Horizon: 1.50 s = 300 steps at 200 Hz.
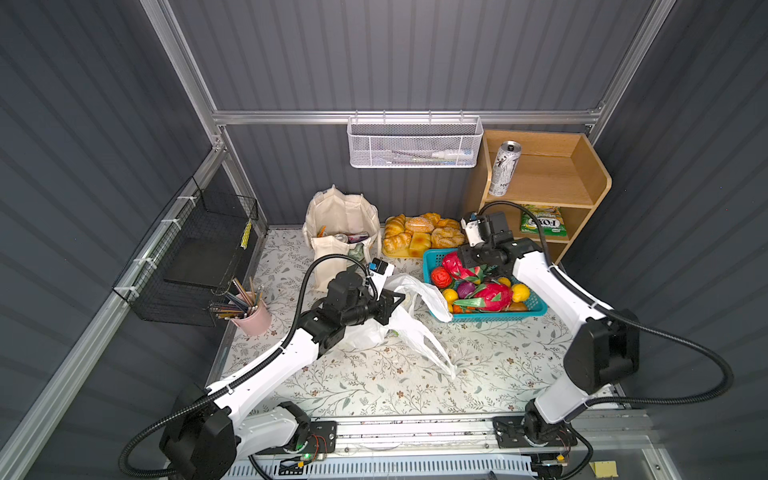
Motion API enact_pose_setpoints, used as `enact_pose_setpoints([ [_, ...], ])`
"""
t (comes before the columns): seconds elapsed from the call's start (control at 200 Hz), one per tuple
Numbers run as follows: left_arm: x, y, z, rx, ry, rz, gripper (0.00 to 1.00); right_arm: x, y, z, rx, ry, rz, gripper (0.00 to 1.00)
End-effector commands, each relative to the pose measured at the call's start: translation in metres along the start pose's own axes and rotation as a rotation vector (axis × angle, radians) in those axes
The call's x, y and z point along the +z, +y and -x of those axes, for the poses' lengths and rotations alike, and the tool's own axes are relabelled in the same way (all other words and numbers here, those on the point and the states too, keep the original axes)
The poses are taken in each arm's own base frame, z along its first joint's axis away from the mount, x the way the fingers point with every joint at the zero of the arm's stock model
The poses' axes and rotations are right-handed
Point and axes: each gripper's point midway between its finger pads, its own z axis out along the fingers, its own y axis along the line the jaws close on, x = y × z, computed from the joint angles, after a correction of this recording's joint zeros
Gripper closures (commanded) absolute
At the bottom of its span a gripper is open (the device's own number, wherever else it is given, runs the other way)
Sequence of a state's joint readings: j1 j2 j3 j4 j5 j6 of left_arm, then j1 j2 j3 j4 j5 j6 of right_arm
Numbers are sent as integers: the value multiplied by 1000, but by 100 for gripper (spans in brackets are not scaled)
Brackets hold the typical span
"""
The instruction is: Place the mixed food into the grocery bags and tie them
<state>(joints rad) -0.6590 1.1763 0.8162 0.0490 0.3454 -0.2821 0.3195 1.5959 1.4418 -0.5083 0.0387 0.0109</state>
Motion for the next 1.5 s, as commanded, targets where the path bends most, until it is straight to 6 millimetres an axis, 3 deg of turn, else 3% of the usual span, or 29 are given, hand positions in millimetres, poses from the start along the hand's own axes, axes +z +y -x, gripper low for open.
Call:
enact_pose_setpoints([
  [0.0,-1,-6,14,5,-30,-27,100,-31,0,20,59,-120,21,56],
  [0.06,-1,-6,14,3,-28,-30,100,-38,-1,22,63,-141,25,44],
  [0.11,-1,-6,14,2,-29,-30,100,-36,-3,16,55,-117,18,30],
  [0.17,-1,-7,14,0,-28,-32,100,-28,-6,5,58,-66,6,22],
  [0.35,-3,-7,15,1,-37,-31,100,-18,2,-20,200,-14,76,8],
  [0.465,-3,-8,16,-2,-39,-36,100,-6,-1,-34,134,39,55,1],
  [0.635,-2,-9,15,-2,-37,-42,100,16,-7,-53,-40,104,18,1],
  [0.825,-3,-8,14,-2,-41,-39,100,34,-10,-52,-139,118,-6,1],
  [0.991,-1,-7,13,-4,-37,-37,100,58,1,-49,-230,126,6,1],
  [1.271,0,-6,15,2,-38,-32,100,114,-3,-61,-220,233,-29,1],
  [1.391,0,-5,15,4,-35,-26,100,124,-9,-74,-208,288,-55,1],
  [1.496,1,-5,15,4,-34,-26,100,120,-12,-82,-196,300,-73,13],
])
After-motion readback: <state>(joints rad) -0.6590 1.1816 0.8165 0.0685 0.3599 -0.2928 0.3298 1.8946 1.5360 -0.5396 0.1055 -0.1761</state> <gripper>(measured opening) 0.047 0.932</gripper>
